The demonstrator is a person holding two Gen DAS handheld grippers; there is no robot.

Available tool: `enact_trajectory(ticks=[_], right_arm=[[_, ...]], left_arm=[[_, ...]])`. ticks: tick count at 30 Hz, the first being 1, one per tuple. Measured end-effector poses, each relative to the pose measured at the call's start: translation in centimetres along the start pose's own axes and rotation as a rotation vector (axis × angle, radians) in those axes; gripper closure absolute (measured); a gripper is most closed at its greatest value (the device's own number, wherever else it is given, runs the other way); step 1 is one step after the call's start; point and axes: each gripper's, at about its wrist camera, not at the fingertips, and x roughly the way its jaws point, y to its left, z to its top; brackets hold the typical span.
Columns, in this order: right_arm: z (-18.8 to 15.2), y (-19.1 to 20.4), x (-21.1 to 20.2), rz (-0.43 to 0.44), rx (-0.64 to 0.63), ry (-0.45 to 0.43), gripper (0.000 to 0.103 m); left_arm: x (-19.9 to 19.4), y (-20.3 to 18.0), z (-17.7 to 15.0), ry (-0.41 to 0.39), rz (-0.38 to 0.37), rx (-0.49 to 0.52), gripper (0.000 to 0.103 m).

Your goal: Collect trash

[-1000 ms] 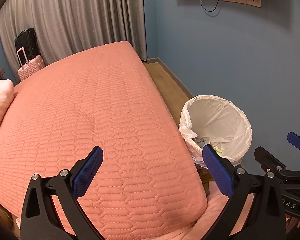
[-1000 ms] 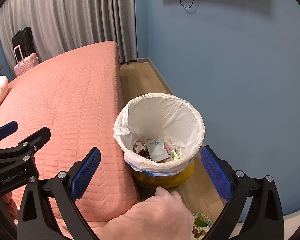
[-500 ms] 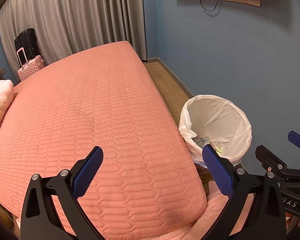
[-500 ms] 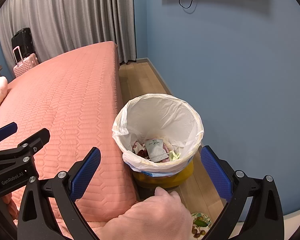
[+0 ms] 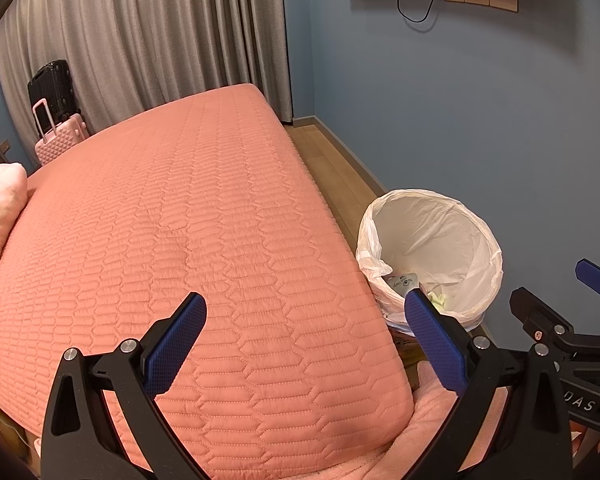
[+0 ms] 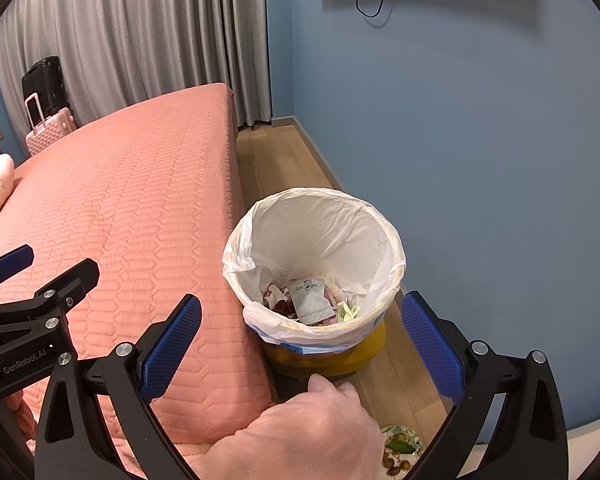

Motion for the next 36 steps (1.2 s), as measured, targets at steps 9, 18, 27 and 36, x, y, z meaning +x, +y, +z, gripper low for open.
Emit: enact_trajectory(ticks=[9, 18, 27, 36], right_arm=[[-0.02, 0.0, 0.03, -0.001, 0.001, 0.0, 0.005], [-0.01, -0.14, -0.09, -0.002, 0.005, 0.0, 0.005], [-0.03, -0.37, -0.11, -0.005, 0.014, 0.001, 0.005], [-0.29, -0.43, 0.09, -0.009, 0.026, 0.002, 0.005]], left_arm=[[-0.27, -0.28, 0.1, -0.004, -0.001, 0.004, 0.008], [-0.36, -0.36, 0.12, -0.007, 0.0, 0.011, 0.008], [-0.29, -0.47, 0.24, -0.003, -0.005, 0.017, 0.008], [0.11, -0.57, 0.29, 0.006, -0.009, 0.014, 0.008]])
